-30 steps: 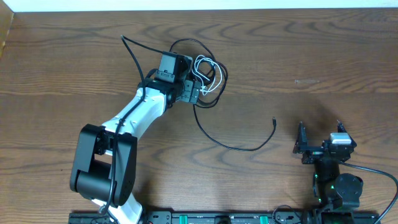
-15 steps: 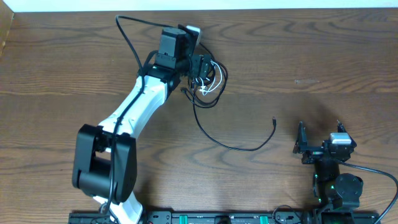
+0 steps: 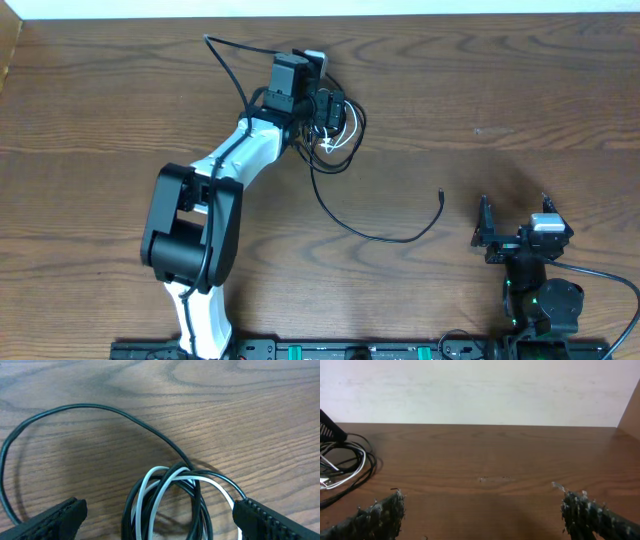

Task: Untangle cables
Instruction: 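Close the left gripper on the cable coil and lift it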

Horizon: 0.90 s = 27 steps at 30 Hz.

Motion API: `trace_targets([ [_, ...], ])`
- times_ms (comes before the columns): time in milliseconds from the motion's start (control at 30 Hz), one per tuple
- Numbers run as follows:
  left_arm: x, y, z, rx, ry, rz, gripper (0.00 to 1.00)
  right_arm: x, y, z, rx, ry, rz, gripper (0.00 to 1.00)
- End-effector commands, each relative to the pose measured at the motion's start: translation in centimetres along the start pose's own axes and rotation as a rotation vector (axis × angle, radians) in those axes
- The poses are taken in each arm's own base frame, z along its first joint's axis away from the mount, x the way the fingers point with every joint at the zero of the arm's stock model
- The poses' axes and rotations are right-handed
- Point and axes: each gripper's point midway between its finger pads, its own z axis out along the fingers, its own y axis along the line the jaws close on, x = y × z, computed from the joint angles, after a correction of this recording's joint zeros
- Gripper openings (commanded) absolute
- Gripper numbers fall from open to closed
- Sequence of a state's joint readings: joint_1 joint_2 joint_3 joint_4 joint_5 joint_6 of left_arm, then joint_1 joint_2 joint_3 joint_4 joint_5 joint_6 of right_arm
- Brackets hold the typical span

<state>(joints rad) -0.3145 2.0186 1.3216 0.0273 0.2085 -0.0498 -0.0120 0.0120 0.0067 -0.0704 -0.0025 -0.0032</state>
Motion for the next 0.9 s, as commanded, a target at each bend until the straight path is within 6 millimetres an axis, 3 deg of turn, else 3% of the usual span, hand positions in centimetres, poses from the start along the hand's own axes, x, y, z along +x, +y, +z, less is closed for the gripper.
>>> trace_targets([
  [0,1.2,0.1,1.2,0.007,0.030,-0.012,0.98,0.0,-0.4,0.0,0.018,-0.002,0.018,0.99],
  [267,3.0,0.3,1.1,-0.003,0.103,-0.024,0.99,0.0,-0.4,0.0,0.018,-0.002,0.018,0.99],
  [400,3.1,0.3,1.1,-0.003,0.107,-0.024,0.86,0.0,-0.4,0.0,0.018,-0.002,0.018,0.99],
  [433,3.0,0.3,1.1,-0.003,0.104,-0.023,0.77,0.0,-0.4,0.0,0.018,-0.002,0.018,0.99],
  [533,3.1,0.3,1.1,-0.003,0.105,-0.023,0.64,0.0,-0.4,0.0,0.018,-0.002,0.018,0.99],
  [600,3.2,0.3,1.1,-0.003,0.111,-0.025,0.62,0.0,-0.4,0.0,0.018,-0.002,0.018,0.99],
  [867,3.6,-0.7,1.0,0.056,0.132,-0.031,0.19,0.0,-0.4,0.0,0.018,-0.002,0.018,0.99],
])
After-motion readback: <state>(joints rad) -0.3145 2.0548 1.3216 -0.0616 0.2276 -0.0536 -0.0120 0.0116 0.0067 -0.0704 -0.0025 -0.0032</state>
